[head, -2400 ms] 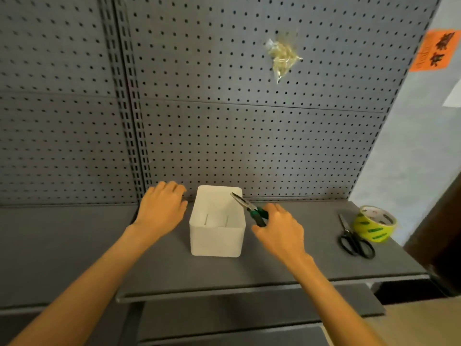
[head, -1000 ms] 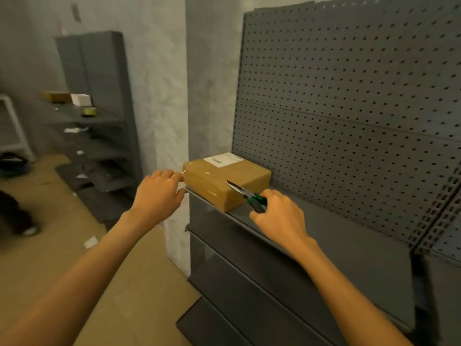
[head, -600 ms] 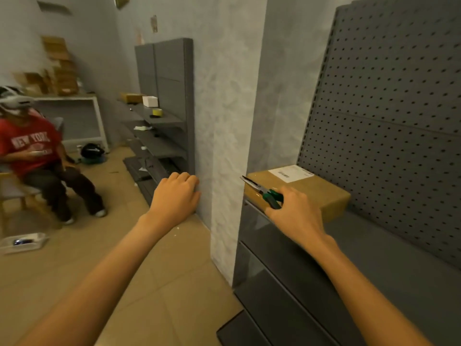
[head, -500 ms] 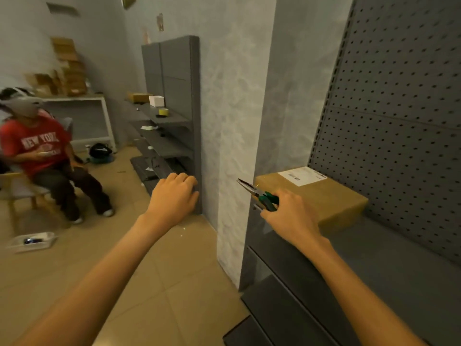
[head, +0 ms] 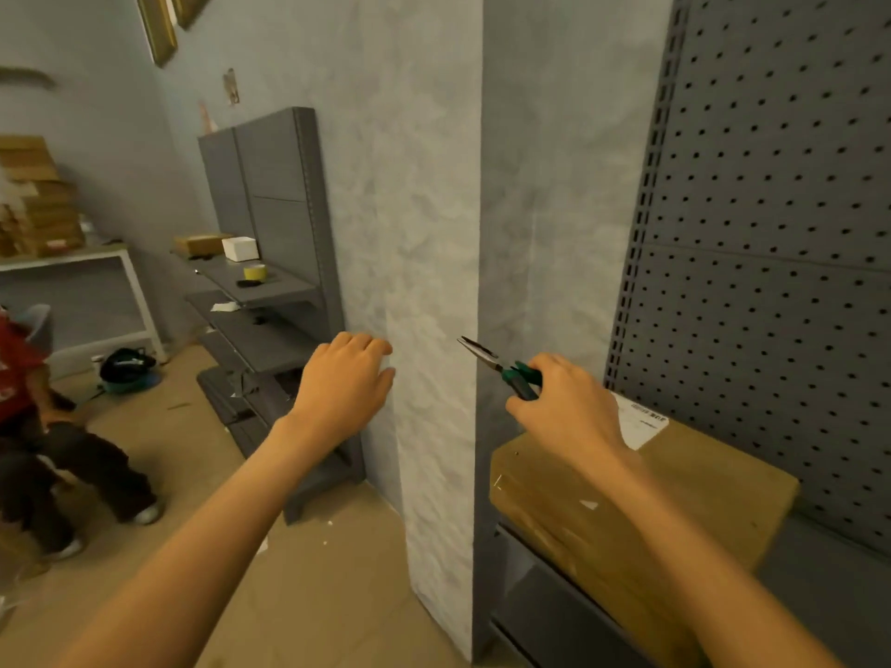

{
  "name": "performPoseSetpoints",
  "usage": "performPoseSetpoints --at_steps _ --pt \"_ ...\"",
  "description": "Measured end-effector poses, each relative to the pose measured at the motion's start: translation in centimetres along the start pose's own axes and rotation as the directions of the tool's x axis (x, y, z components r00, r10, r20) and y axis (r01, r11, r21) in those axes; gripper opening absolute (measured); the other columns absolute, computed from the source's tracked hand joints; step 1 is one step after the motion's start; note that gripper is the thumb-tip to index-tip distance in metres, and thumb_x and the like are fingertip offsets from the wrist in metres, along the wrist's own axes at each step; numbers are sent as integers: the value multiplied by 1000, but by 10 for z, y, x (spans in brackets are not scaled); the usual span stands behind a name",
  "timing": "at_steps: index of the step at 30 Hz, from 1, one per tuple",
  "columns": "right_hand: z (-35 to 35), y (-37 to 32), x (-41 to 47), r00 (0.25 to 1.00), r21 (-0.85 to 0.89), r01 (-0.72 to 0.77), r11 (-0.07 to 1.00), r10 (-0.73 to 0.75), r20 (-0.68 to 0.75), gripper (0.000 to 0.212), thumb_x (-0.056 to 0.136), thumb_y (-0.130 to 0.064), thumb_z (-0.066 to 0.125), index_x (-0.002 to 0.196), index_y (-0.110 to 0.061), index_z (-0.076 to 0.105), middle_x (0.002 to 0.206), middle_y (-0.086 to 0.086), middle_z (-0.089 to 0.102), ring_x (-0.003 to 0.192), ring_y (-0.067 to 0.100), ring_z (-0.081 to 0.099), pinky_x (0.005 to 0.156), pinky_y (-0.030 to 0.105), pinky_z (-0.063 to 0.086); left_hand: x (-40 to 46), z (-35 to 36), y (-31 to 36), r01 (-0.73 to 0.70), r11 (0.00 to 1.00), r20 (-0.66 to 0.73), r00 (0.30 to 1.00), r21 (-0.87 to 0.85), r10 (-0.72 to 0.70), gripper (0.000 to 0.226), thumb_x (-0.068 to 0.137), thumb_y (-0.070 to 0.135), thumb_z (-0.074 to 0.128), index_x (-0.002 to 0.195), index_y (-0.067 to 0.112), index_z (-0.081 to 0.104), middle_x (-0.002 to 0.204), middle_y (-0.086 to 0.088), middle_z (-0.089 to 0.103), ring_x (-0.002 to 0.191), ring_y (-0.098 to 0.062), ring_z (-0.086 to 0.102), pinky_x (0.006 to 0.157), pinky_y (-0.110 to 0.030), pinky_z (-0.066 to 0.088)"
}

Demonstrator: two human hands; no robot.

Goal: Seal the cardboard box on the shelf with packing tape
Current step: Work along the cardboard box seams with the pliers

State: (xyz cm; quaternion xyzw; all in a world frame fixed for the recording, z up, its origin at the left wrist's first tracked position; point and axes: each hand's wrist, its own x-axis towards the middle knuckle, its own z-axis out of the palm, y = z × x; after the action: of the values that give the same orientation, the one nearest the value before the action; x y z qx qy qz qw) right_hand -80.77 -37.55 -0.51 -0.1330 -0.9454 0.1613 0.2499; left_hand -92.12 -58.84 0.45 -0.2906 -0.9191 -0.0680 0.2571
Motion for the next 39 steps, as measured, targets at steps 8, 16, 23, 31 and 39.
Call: performPoseSetpoints --at_steps 8,16,23,31,39 --pt "9 28 41 996 -129 -92 987 88 -36 33 83 -41 59 108 -19 56 98 -2 58 81 18 51 62 29 40 72 69 18 -105 985 42 993 -137 112 36 97 34 45 128 17 52 131 -3 55 119 -25 49 98 -37 39" --pt "6 55 50 966 -244 -256 935 256 -29 24 82 -37 60 100 -21 56 96 -3 59 78 18 53 59 29 41 146 124 69 -356 893 51 922 -277 383 33 92 29 53 120 11 58 120 -11 60 114 -34 50 93 -42 40" --pt "-2 42 32 865 -330 -501 800 471 -172 32 82 -37 60 108 -19 56 102 -2 59 84 20 54 65 30 44 180 153 120 -613 669 -66 756 -421 651 34 93 28 52 124 15 57 124 -6 59 118 -26 50 96 -39 39" --pt "14 -8 -18 681 -350 -732 585 648 -340 28 85 -39 60 107 -23 56 96 -2 63 77 19 58 57 29 44 160 161 148 -751 350 -185 525 -559 831 34 96 33 47 125 18 54 127 2 55 119 -18 46 96 -33 37" --pt "45 -67 -63 565 -424 -807 411 746 -353 23 87 -43 54 101 -25 54 96 -6 57 81 21 56 63 33 48 117 173 146 -720 177 -228 428 -671 875 36 94 41 48 121 20 58 128 2 56 119 -18 47 96 -36 40"
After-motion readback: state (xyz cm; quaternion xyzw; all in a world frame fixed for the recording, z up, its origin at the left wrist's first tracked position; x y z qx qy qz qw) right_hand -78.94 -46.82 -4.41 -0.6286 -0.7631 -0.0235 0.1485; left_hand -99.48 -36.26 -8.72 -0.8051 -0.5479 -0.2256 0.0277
